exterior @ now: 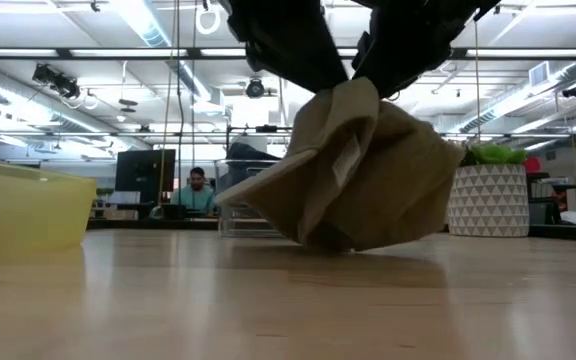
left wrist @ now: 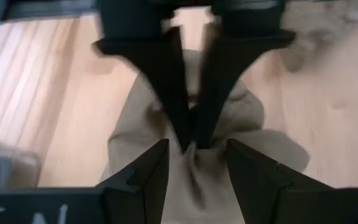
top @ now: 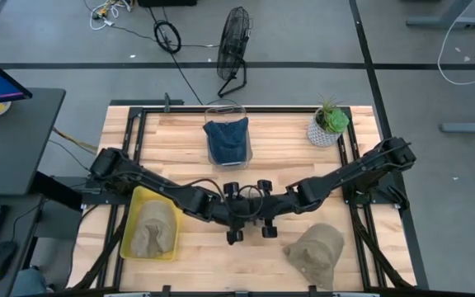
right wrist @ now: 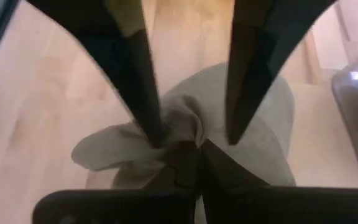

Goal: Pick & Place hat
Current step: Put the top brown cap into the yellow bin, then put the brown cap into the yellow bin

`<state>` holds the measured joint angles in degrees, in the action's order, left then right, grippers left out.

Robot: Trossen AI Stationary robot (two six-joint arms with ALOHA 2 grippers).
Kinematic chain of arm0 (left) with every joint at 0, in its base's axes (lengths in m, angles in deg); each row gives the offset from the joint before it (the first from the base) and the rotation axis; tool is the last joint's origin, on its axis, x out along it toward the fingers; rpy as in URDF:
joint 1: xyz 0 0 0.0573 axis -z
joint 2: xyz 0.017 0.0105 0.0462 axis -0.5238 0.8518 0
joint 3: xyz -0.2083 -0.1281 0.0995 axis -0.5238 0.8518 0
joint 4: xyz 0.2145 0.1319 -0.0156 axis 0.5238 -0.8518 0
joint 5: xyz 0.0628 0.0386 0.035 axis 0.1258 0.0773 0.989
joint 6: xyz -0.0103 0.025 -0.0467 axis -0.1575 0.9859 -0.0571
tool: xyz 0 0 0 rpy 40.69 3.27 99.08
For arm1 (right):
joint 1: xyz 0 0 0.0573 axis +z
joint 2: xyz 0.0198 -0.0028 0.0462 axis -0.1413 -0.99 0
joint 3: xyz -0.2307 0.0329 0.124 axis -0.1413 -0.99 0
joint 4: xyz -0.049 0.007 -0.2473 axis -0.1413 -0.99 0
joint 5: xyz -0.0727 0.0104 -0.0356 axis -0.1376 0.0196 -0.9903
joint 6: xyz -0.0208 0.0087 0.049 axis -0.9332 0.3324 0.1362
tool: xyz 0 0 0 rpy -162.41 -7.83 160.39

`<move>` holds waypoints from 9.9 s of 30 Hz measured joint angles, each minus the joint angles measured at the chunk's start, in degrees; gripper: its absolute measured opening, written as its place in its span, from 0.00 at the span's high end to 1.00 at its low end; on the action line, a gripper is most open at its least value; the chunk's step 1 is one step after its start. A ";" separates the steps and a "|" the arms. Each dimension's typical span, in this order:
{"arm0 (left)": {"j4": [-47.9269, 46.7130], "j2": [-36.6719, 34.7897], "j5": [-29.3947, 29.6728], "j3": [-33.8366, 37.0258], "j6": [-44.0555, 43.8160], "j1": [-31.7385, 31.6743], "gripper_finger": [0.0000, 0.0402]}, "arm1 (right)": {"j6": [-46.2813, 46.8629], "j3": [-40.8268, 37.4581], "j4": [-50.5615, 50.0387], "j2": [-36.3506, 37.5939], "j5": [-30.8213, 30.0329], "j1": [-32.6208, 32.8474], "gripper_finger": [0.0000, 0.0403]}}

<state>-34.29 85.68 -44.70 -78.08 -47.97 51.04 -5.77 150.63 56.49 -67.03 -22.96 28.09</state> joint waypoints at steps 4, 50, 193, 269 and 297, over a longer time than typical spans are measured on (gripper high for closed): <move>-3.14 -0.06 -2.11 -0.02 -0.82 -0.27 0.59 | -0.31 -0.11 0.97 0.00 -1.04 0.11 0.98; -54.28 -27.47 1.56 0.11 -8.88 29.47 0.99 | -5.18 0.30 3.83 0.37 -6.46 1.01 0.54; 6.10 -30.75 20.90 26.29 -17.08 17.94 0.61 | 51.87 0.17 -35.85 8.68 6.57 27.44 0.55; 51.36 -1.62 0.97 26.32 2.66 1.59 0.65 | -4.51 -6.60 4.37 -0.36 -11.66 6.91 0.99; 44.83 -0.70 -2.08 26.41 0.49 1.65 0.97 | -4.96 -6.58 9.13 -0.35 -14.34 8.55 0.85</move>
<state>10.54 84.98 -46.78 -51.67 -47.49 52.69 -10.73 144.05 65.61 -67.38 -37.30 36.64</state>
